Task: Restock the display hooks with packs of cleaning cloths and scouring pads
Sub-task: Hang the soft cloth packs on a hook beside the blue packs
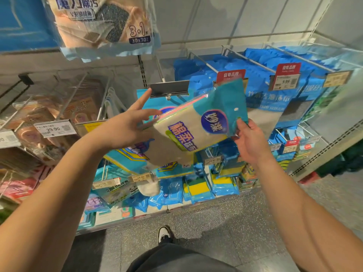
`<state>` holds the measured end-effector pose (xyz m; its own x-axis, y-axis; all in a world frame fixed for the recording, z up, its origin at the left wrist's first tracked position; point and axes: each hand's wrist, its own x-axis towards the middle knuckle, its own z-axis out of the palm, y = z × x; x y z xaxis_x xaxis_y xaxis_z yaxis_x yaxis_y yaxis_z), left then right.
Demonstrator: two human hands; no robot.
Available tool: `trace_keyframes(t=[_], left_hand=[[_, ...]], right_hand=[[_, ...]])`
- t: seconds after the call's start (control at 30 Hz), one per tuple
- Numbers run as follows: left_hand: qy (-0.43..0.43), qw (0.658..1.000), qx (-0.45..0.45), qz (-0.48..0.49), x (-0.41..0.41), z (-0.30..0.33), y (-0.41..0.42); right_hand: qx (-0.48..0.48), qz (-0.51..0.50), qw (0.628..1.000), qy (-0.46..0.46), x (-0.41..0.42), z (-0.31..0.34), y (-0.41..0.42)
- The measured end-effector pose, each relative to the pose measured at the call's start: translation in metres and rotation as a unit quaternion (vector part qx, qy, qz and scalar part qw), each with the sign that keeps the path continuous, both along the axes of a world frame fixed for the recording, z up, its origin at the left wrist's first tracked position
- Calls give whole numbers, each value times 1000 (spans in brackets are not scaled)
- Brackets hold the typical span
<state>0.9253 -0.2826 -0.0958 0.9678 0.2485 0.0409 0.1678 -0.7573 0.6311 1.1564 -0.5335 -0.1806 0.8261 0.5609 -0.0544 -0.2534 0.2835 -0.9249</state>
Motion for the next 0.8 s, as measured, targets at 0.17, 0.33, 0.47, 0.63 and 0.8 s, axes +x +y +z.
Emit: trace_keyframes(t=[0.17,0.33,0.47,0.63,0.8], left_hand=[[-39,999,-14,28,3,-4,-6],[-44,997,0,65,9,-7,-17],[-48,996,12,79,8,-8,-22],[-45,995,24,88,8,-9,-23],[-58,994,30,92,8,-11,-23]], right_hand=[[-89,35,992,-78,-7,19,2],[-283,134,906,-285,-15,30,18],[-350,190,836,-378,-19,49,35],[-294,180,869,-353,-10,61,64],[-191,199,934,-225,-7,53,101]])
